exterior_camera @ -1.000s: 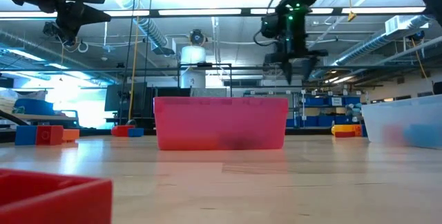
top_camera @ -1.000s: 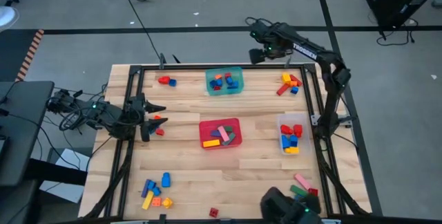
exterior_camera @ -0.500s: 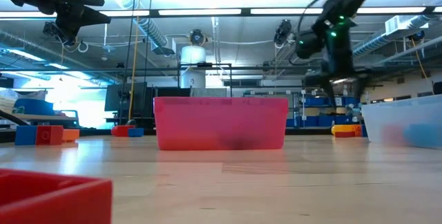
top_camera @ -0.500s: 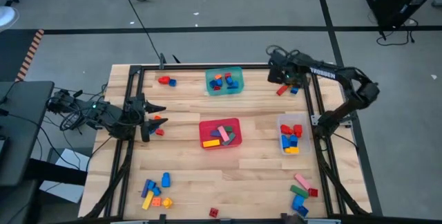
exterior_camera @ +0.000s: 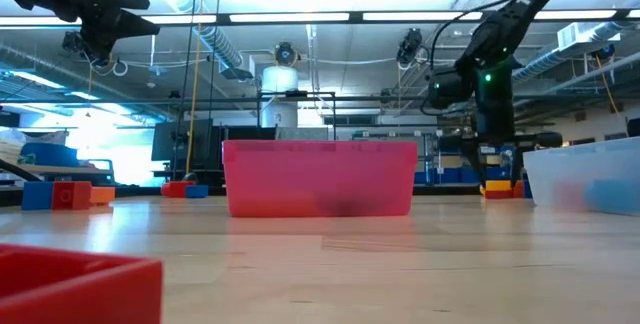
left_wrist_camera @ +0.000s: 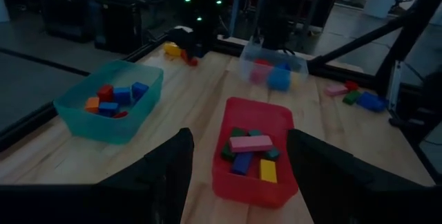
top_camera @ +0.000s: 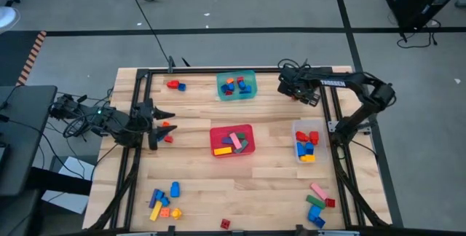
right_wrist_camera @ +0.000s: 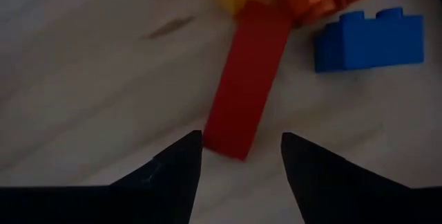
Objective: Sort blocks by size
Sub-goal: Put the red block into the red bin
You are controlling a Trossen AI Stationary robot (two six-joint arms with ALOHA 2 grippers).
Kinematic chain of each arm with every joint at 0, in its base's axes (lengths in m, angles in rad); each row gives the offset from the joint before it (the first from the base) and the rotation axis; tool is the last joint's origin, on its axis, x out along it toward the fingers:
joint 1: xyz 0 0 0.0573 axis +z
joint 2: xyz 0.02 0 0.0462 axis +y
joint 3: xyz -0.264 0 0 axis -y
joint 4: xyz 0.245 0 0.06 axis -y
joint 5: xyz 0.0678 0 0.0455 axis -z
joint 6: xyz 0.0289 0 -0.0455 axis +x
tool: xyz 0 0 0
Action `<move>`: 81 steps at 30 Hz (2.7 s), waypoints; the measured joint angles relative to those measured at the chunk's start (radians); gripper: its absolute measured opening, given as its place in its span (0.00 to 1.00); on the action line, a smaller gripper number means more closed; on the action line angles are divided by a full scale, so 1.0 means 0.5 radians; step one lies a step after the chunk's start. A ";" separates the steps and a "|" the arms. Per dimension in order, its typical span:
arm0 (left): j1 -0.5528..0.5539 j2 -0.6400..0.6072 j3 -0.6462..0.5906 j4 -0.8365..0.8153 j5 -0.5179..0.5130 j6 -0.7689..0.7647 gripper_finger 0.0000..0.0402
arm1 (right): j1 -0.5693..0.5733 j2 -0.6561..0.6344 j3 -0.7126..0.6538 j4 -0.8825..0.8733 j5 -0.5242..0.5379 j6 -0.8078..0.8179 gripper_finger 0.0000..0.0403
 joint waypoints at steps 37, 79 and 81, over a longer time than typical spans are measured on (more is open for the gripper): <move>0.000 0.000 0.000 0.006 0.022 -0.060 0.60 | 0.100 0.171 0.004 0.152 0.070 -0.394 0.33; -0.001 0.000 0.000 0.071 0.021 -0.053 0.60 | 1.531 0.359 1.318 0.132 -0.330 -2.113 0.32; -0.001 0.000 0.000 0.072 0.021 -0.054 0.60 | 1.531 0.468 1.421 0.047 -0.376 -2.153 0.32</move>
